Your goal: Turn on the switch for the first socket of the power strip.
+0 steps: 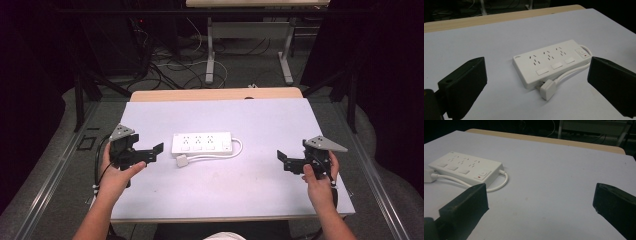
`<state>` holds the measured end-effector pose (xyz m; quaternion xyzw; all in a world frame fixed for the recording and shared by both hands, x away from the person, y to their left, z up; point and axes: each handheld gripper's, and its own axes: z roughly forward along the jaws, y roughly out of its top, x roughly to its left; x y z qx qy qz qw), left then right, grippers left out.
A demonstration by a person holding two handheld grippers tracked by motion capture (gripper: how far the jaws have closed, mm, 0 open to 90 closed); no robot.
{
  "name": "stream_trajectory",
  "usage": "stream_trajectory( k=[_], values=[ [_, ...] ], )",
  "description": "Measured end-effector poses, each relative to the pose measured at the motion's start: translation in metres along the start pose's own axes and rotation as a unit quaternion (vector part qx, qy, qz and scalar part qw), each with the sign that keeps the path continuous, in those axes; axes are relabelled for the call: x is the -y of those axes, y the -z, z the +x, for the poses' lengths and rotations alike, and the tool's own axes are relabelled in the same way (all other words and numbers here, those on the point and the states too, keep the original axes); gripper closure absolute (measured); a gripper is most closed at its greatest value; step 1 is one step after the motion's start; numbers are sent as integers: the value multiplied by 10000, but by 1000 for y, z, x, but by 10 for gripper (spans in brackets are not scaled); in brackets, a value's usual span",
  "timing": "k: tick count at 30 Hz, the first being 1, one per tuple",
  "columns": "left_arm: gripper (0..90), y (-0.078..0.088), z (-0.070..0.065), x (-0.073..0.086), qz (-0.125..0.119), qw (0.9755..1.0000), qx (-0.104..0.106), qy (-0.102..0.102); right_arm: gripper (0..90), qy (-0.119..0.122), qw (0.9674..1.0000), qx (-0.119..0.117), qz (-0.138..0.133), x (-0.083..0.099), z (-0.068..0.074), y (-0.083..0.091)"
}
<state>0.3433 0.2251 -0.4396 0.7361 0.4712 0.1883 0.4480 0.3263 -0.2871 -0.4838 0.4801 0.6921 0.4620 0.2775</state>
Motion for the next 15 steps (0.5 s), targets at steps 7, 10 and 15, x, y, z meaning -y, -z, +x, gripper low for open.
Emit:
stream_trajectory(
  k=[7,10,15],
  values=[
    [82,-1,1,-15,26,9996,214,202,0,-38,10000,-53,15,1,0,-3],
    [87,-3,2,-21,8,9992,287,266,0,-66,10000,-56,31,1,0,-3],
    [105,-5,2,-30,35,9991,274,313,0,-48,10000,-79,20,2,-1,-4]
  ],
)
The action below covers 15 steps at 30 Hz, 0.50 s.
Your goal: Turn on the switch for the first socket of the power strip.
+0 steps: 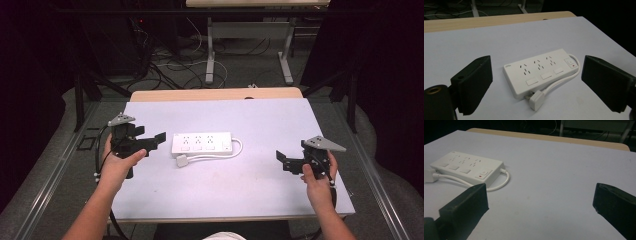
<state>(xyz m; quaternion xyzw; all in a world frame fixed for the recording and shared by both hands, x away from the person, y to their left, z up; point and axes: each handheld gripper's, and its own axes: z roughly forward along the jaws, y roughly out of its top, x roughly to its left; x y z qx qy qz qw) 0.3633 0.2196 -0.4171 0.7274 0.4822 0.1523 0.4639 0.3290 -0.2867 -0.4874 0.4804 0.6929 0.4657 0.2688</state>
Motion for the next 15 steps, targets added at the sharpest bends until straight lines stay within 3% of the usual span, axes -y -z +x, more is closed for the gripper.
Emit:
stream_trajectory(
  k=[6,15],
  values=[
    [133,-3,-4,-12,3,10000,-38,-8,0,-39,10000,-57,-17,0,0,0],
    [175,-8,-13,-29,-84,9998,-13,-197,0,-158,9998,-114,50,1,2,-1]
  ],
)
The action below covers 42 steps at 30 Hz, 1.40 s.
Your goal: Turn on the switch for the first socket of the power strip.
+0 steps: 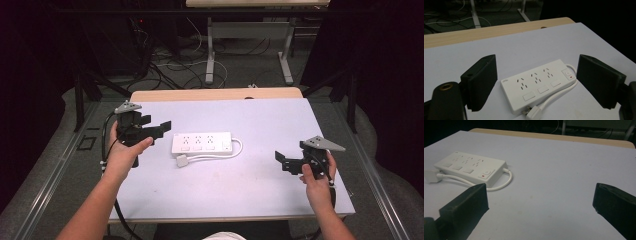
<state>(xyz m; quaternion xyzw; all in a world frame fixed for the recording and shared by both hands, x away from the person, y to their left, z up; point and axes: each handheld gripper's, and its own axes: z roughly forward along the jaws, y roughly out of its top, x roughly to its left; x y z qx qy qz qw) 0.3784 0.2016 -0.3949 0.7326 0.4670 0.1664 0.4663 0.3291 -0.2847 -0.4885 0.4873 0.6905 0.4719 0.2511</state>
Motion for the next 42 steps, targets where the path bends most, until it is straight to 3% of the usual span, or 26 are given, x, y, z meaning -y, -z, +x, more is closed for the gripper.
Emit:
stream_trajectory(
  k=[9,24,33,42],
  values=[
    [191,-10,-10,-11,-9,10000,84,-17,0,7,10000,-40,23,2,0,-2],
    [275,-41,-31,-20,135,9994,100,-297,0,19,10000,-39,70,3,0,-3],
    [303,-61,-43,-21,31,9996,102,-280,0,-59,10000,-33,27,4,-1,-5],
    [337,-79,-51,-24,18,9997,227,-129,0,-64,9999,-54,68,5,-3,-5]
  ],
)
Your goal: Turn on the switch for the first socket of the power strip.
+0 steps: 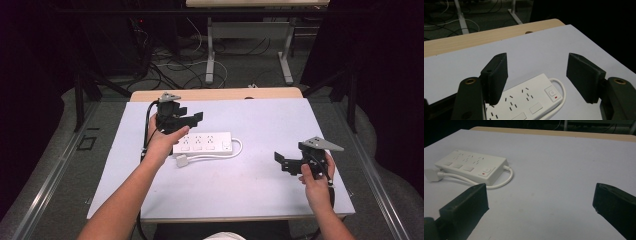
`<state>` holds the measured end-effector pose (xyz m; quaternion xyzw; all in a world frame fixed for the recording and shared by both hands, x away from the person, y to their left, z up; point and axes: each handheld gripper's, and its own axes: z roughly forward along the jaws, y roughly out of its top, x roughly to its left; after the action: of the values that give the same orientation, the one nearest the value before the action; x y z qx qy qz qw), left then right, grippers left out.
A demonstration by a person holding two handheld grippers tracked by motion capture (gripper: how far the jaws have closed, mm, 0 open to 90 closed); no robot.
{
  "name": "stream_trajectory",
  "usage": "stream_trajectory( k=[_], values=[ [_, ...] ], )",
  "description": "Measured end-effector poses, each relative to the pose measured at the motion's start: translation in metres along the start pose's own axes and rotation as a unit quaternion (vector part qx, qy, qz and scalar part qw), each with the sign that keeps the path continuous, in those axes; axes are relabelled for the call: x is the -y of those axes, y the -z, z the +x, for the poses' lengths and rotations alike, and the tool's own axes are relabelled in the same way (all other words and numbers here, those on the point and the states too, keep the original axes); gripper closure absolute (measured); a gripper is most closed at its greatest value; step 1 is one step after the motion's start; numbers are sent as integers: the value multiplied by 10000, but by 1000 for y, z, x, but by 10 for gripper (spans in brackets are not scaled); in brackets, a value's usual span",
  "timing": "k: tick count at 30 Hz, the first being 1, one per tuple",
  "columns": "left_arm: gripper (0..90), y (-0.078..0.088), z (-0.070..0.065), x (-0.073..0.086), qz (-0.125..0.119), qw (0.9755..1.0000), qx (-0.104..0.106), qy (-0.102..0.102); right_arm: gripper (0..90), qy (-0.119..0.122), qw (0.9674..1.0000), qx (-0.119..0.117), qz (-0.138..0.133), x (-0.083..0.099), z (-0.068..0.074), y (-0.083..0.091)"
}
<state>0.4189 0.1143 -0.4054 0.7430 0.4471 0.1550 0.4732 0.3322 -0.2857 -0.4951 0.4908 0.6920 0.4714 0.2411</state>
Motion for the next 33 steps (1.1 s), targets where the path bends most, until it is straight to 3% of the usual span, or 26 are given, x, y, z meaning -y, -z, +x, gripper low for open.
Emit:
stream_trajectory(
  k=[6,17,33],
  values=[
    [357,-10,-4,0,40,10000,30,23,0,-43,10000,13,35,1,0,0],
    [367,-29,-8,2,242,9996,-119,34,0,-23,10000,-8,25,1,-1,-2],
    [396,-57,-10,10,642,9972,-159,355,0,-27,10000,-61,63,3,-3,-4]
  ],
)
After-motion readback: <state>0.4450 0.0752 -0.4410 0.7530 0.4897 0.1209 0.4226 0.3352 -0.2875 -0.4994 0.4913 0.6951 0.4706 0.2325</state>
